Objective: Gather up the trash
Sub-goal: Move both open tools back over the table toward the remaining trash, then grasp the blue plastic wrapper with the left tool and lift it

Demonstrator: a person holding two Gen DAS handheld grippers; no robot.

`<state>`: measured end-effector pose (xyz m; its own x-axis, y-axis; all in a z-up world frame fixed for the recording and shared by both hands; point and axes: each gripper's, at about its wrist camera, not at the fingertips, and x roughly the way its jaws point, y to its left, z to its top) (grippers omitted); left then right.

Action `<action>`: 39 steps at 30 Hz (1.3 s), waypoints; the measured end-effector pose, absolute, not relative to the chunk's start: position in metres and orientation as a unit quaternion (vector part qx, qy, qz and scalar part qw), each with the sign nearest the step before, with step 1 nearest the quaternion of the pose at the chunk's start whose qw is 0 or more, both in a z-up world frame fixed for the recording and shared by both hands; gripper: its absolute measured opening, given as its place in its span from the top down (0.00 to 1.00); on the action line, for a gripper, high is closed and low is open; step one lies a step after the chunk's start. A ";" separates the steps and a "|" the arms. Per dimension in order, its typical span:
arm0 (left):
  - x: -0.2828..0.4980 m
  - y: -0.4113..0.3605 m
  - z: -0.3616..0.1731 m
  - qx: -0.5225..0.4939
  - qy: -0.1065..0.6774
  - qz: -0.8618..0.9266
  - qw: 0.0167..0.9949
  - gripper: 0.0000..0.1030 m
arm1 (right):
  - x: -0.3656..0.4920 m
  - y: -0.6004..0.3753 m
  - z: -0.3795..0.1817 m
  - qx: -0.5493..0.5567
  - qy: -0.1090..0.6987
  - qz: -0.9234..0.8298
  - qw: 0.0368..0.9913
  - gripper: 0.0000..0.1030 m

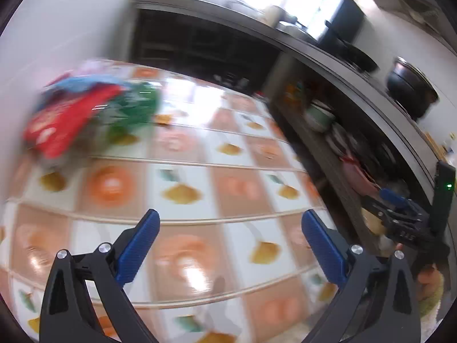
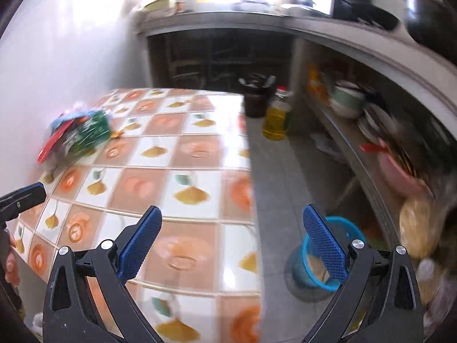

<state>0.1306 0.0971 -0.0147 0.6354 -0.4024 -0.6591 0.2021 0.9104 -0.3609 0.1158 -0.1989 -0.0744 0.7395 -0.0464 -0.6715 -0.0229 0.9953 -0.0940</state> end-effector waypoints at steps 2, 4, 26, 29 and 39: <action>0.124 0.122 -0.016 -0.140 0.382 -0.154 0.900 0.06 | 0.123 -0.178 -0.071 -0.054 0.361 0.013 0.931 0.08; 0.119 0.141 -0.017 -0.151 0.370 -0.144 0.905 0.06 | 0.128 -0.161 -0.067 -0.054 0.359 0.034 0.931 0.08; 0.223 0.261 0.016 -0.269 0.306 -0.083 0.909 0.06 | 0.203 -0.062 -0.086 0.080 0.409 0.232 0.879 0.08; 0.258 0.278 0.001 -0.326 0.340 -0.075 0.879 0.14 | 0.209 -0.062 -0.091 0.088 0.414 0.235 0.875 0.08; 0.309 0.301 -0.031 -0.400 0.394 -0.026 0.827 0.64 | 0.218 -0.075 -0.103 0.113 0.421 0.233 0.869 0.08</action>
<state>0.3093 0.3011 -0.0310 0.6877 -0.3581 -0.6315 -0.2733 0.6782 -0.6821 0.2184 -0.0749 -0.1030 0.5369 0.5003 -0.6793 -0.3101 0.8658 0.3926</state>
